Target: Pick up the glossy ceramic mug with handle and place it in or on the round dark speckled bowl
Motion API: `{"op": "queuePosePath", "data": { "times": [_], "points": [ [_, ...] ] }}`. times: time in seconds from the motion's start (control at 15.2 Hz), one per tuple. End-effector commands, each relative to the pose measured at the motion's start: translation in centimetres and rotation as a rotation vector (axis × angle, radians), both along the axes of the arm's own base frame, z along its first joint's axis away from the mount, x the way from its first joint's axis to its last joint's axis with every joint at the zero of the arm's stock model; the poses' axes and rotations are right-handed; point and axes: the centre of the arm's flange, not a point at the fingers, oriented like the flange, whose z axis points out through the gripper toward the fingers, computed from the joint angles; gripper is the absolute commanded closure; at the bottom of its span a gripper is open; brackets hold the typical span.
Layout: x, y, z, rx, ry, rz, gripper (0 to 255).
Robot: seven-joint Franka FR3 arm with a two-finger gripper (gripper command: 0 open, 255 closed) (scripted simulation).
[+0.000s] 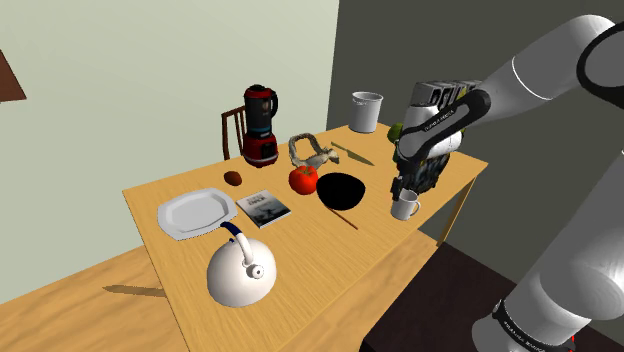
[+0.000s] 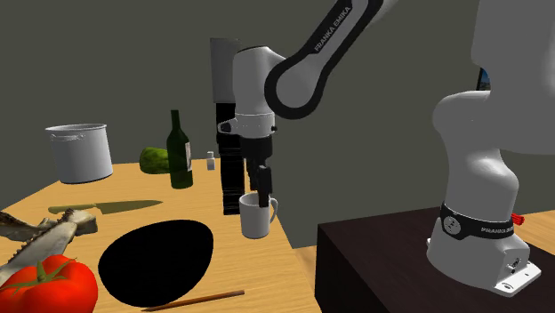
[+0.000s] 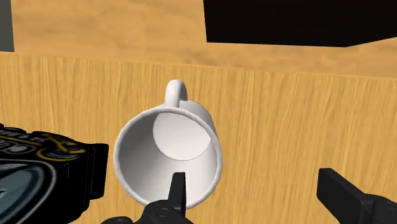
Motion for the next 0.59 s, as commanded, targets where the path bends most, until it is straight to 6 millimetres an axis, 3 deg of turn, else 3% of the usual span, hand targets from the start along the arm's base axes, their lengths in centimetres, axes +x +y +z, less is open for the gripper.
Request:
{"op": "queuePosePath", "data": {
  "times": [0.0, 0.53],
  "points": [
    [0.6, -2.0, -2.2, -0.003, 0.016, -0.008, 0],
    [0.3, -2.3, -6.2, -0.003, 0.016, -0.008, 0]
  ]
}}
